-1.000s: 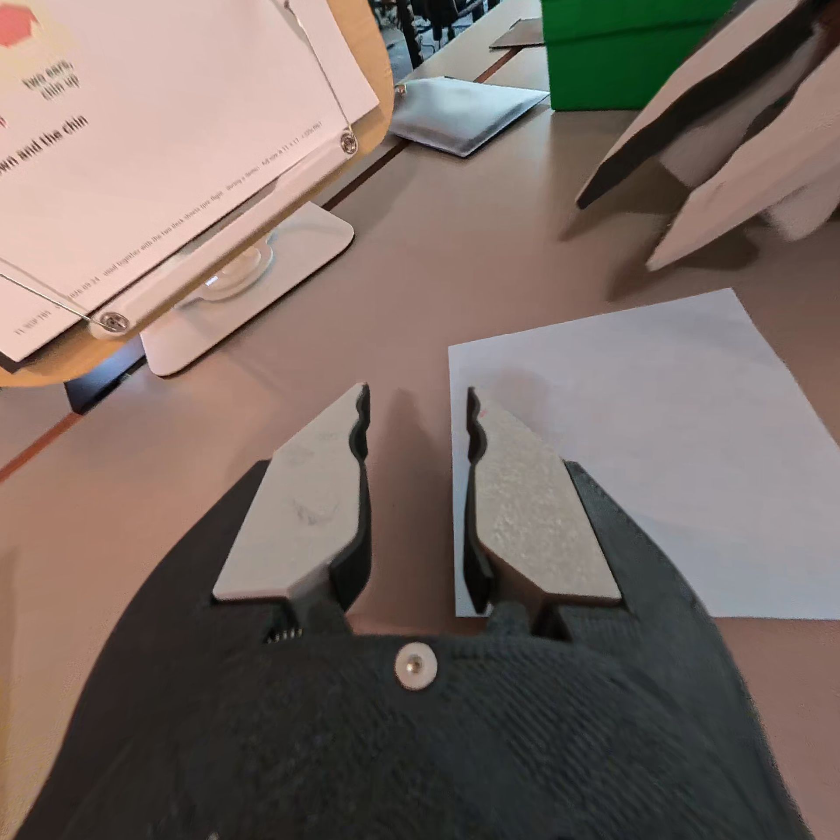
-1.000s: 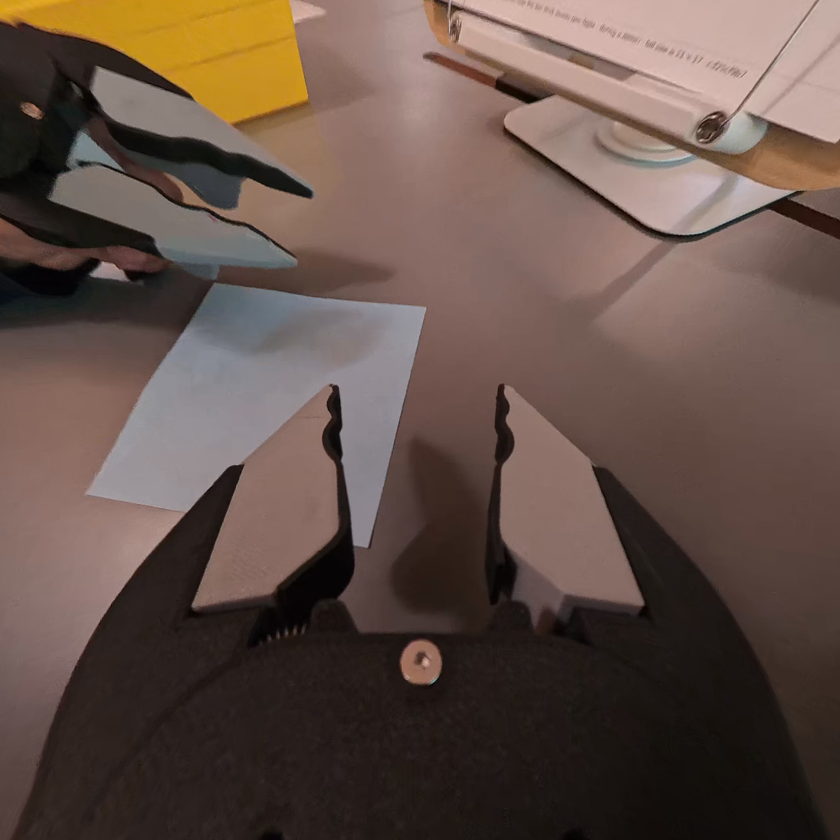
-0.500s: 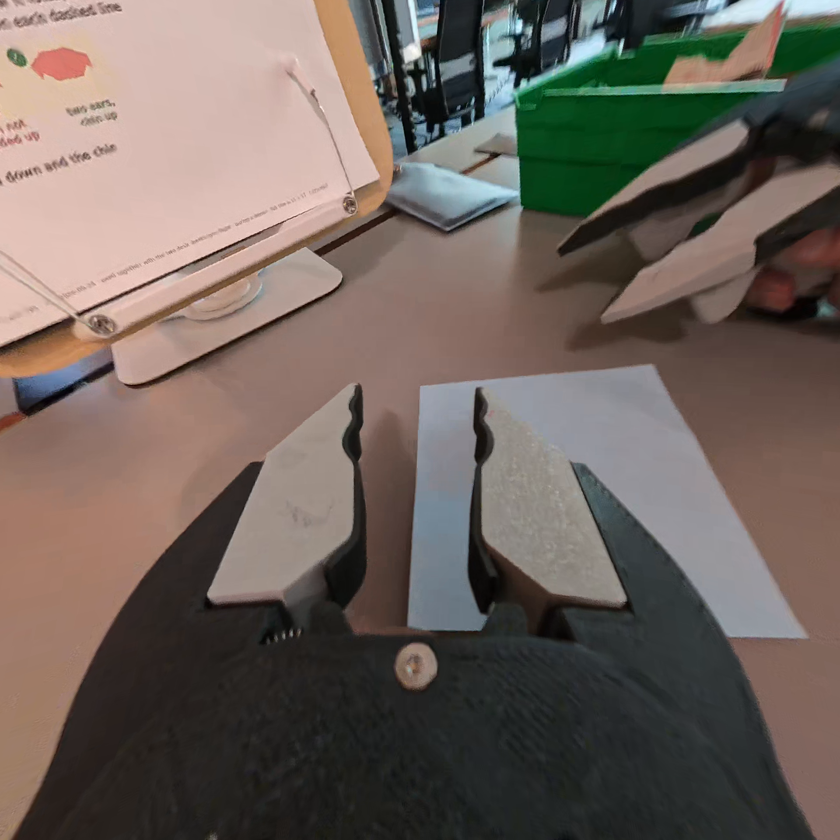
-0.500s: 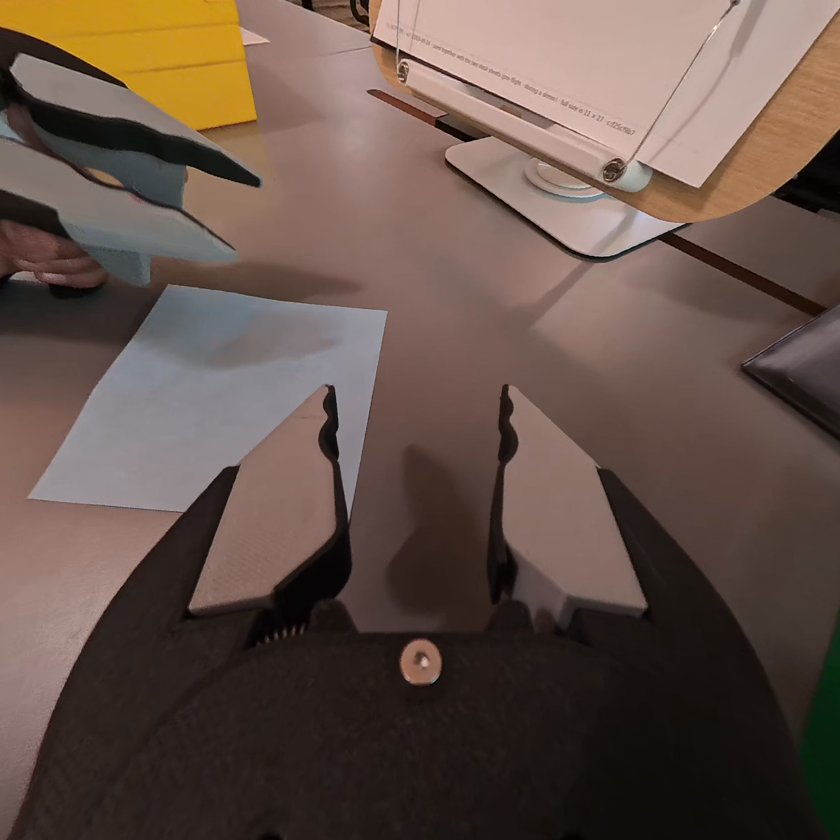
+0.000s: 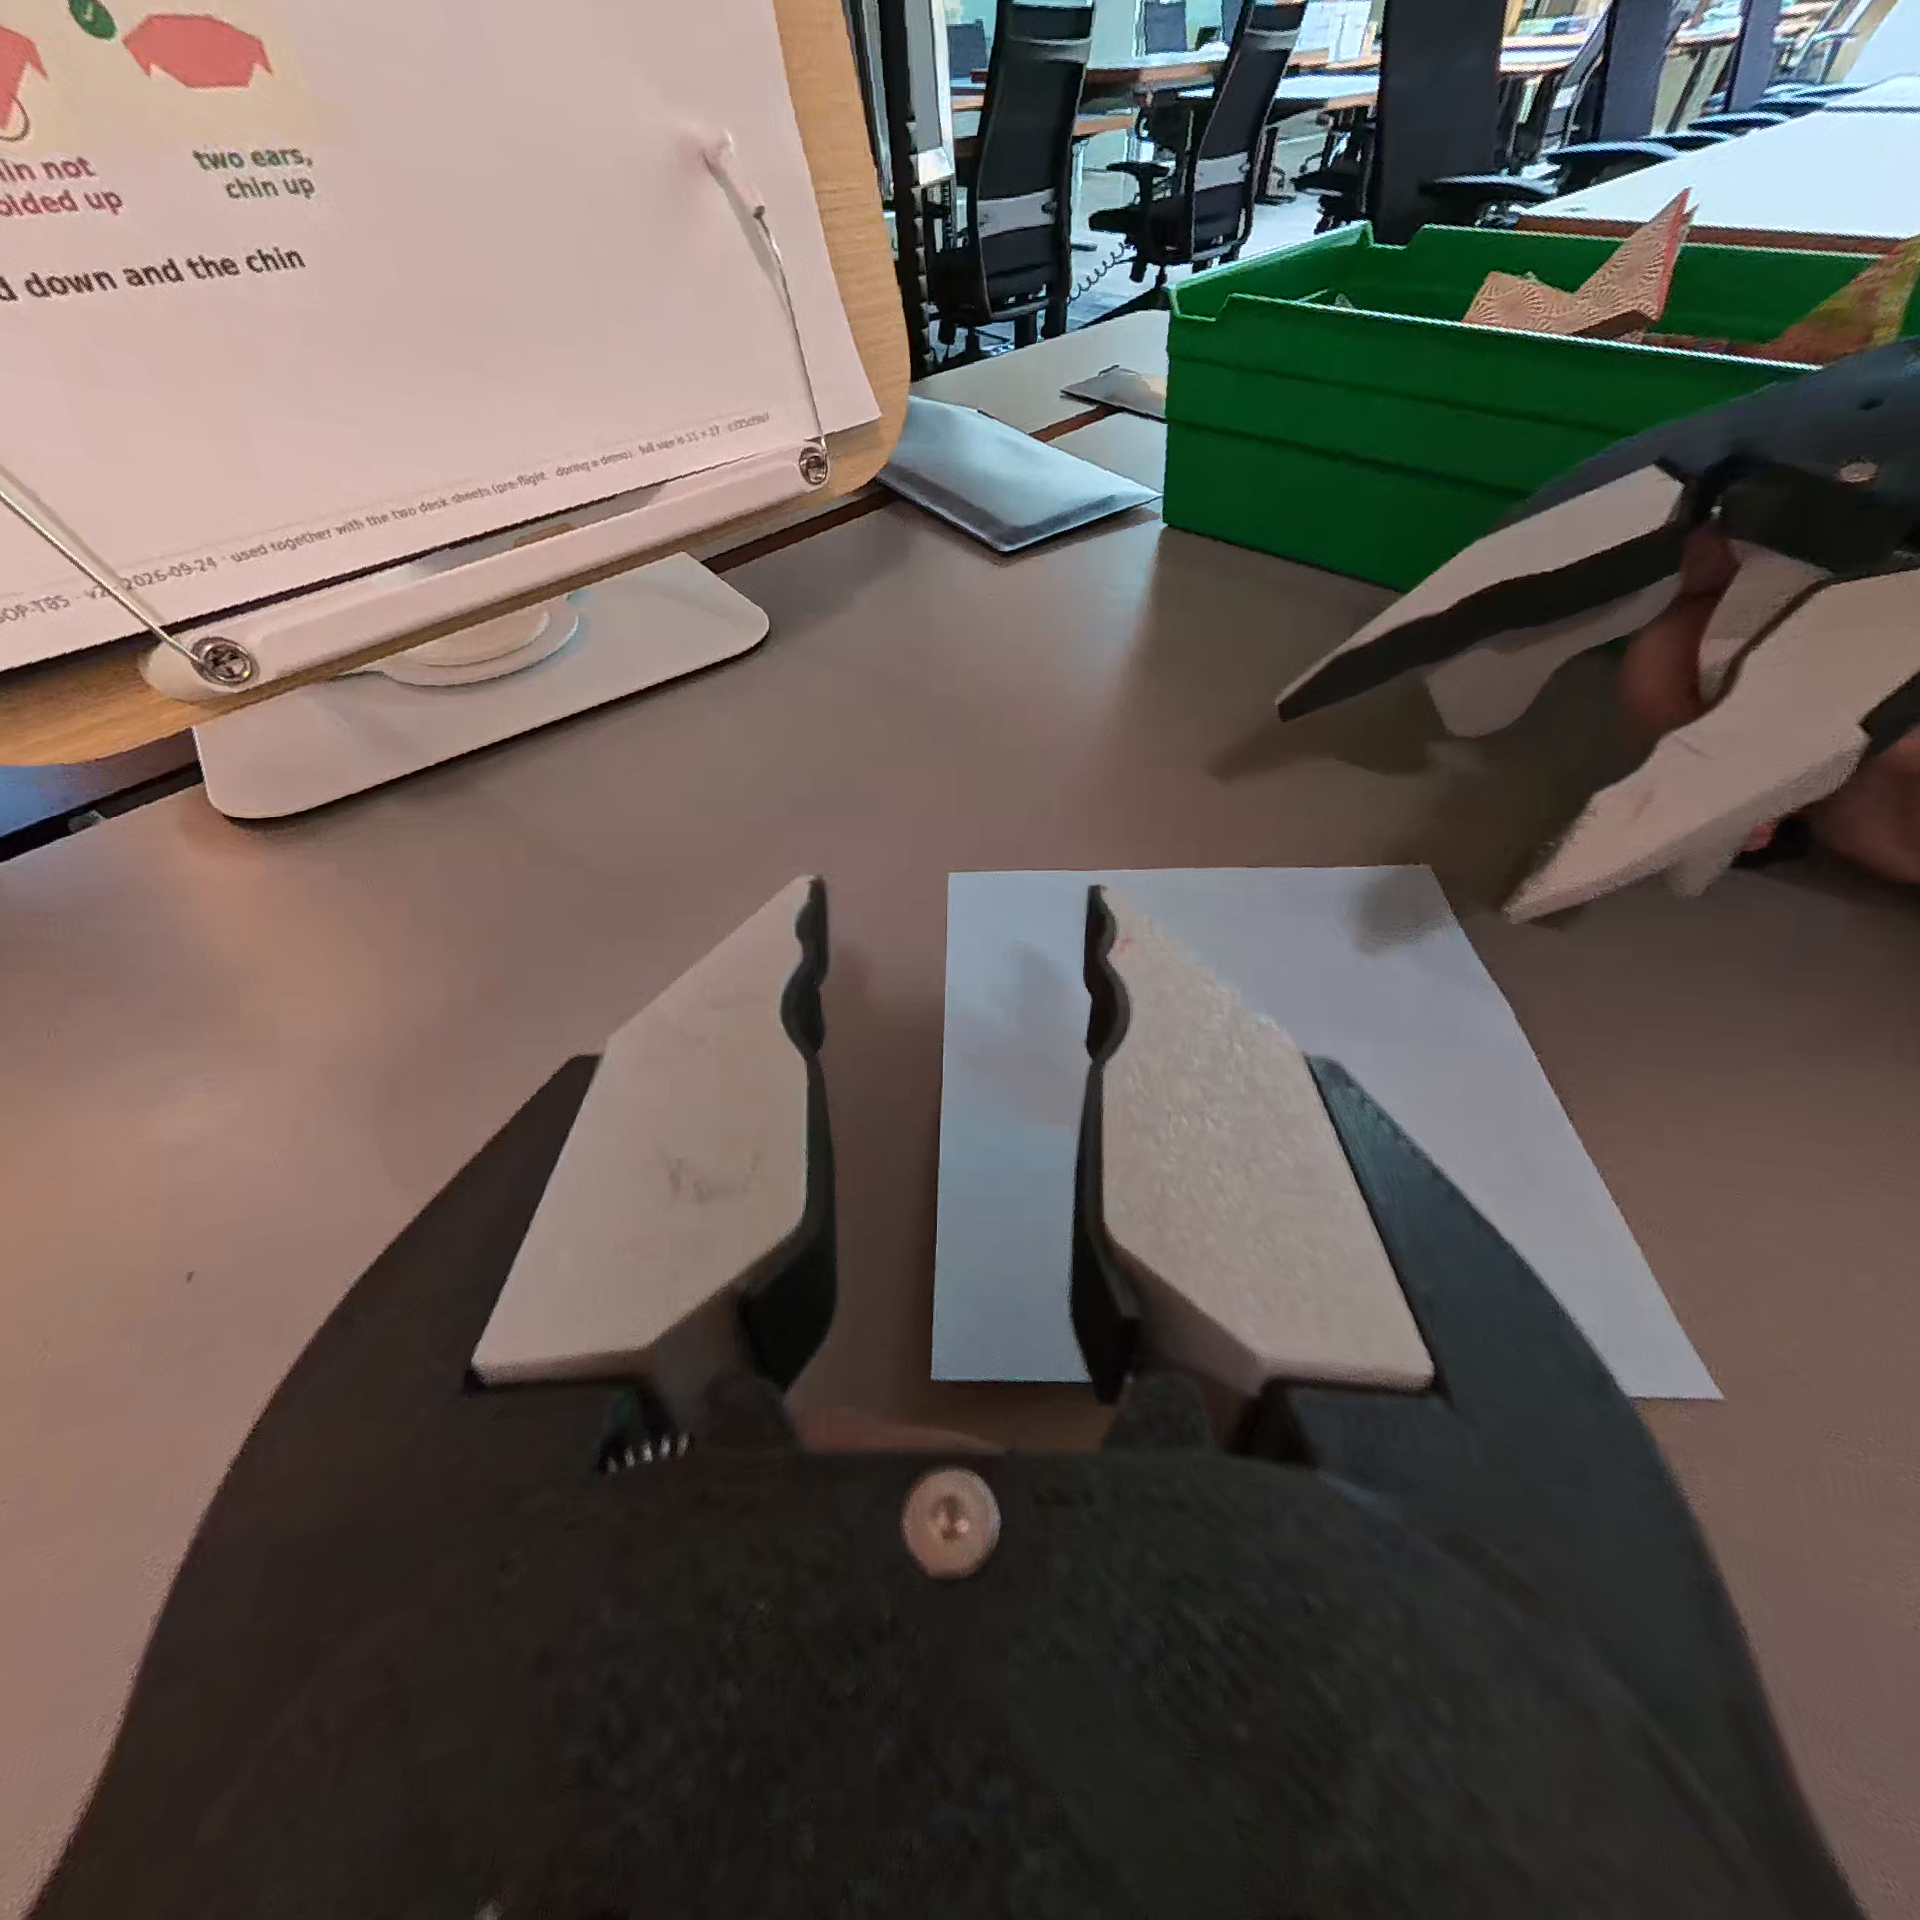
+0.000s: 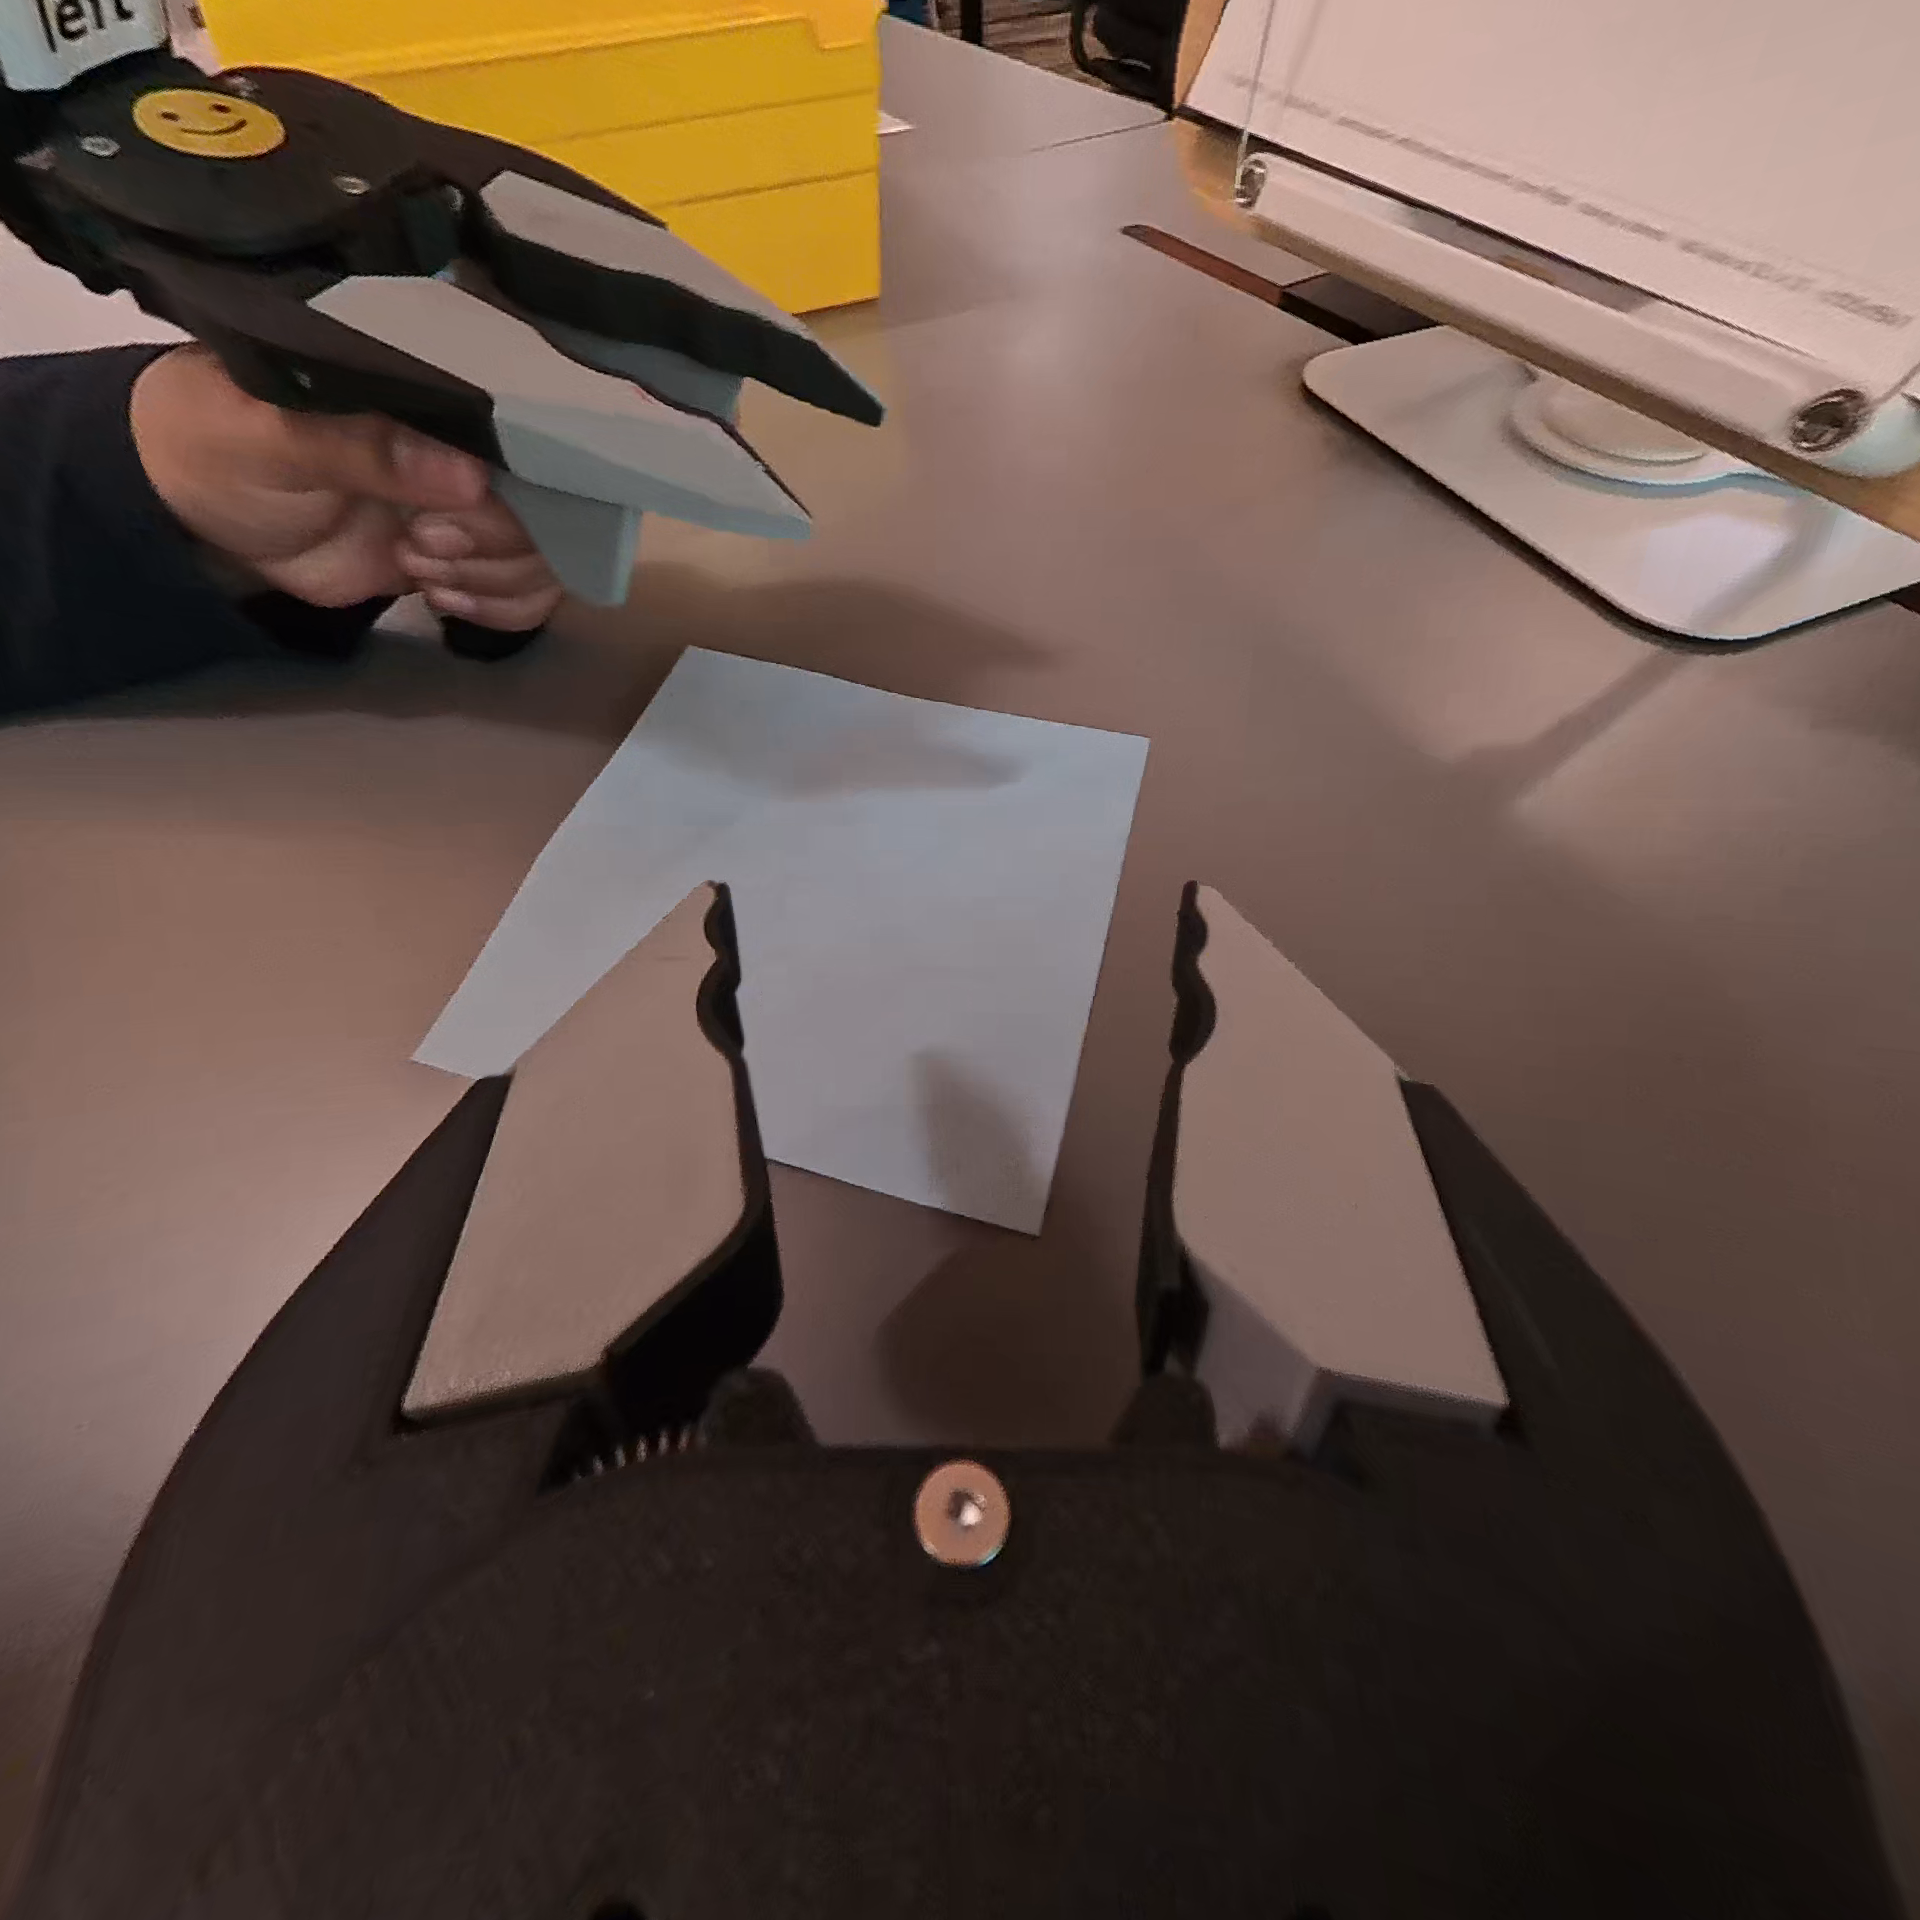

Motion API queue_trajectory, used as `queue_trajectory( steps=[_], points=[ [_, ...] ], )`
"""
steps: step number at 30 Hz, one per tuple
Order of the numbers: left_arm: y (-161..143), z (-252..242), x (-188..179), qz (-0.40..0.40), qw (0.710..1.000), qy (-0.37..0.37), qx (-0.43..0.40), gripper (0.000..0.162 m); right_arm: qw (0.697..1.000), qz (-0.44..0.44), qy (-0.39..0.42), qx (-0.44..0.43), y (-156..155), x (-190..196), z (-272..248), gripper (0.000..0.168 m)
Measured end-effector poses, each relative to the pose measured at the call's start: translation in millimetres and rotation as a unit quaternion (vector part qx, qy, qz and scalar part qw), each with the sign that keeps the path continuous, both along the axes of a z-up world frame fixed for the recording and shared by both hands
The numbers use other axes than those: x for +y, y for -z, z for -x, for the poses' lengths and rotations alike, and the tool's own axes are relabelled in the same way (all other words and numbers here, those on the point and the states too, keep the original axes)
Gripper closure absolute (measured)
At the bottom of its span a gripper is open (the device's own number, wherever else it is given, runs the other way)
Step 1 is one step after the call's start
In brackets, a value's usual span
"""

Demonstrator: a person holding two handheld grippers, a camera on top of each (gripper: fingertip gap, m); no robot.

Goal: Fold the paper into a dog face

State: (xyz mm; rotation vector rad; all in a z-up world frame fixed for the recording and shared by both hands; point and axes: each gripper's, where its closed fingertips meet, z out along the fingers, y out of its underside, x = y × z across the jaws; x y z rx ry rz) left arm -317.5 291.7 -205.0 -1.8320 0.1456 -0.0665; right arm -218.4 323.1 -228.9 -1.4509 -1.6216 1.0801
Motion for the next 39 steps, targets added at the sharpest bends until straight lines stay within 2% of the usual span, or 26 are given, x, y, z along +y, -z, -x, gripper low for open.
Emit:
queue_trajectory(
  steps=[3, 7, 17, 30, 34, 39],
  points=[
    [2.3, 2.8, 1.0, 0.01, 1.0, -0.005, -0.018, 0.099, 0.999, 0.031, -0.006, -0.002, -0.3, -2.7, -0.5, 0.08],
    [3.6, 4.6, 0.4, 0.021, 0.999, -0.001, -0.038, 0.094, 0.997, 0.071, -0.007, 0.014, -6.8, -4.0, -1.4, 0.077],
    [5.8, 0.4, 1.3, 0.025, 0.998, 0.009, -0.053, 0.1, 0.999, -0.032, 0.035, 0.011, -7.8, 9.7, 0.9, 0.083],
    [8.8, -10.5, 1.6, 0.028, 0.999, 0.015, 0.006, 0.099, 0.998, 0.003, 0.06, 0.003, -4.6, 28.7, -2.5, 0.084],
    [8.1, -12.2, 0.2, 0.024, 0.999, 0.014, 0.02, 0.097, 0.996, -0.019, 0.085, -0.022, 6.4, 41.0, -1.8, 0.084],
    [10.8, -14.1, 1.2, 0.033, 0.999, 0.021, 0.019, 0.095, 0.992, -0.072, 0.101, -0.021, 5.1, 52.1, -3.3, 0.083]
  ],
)
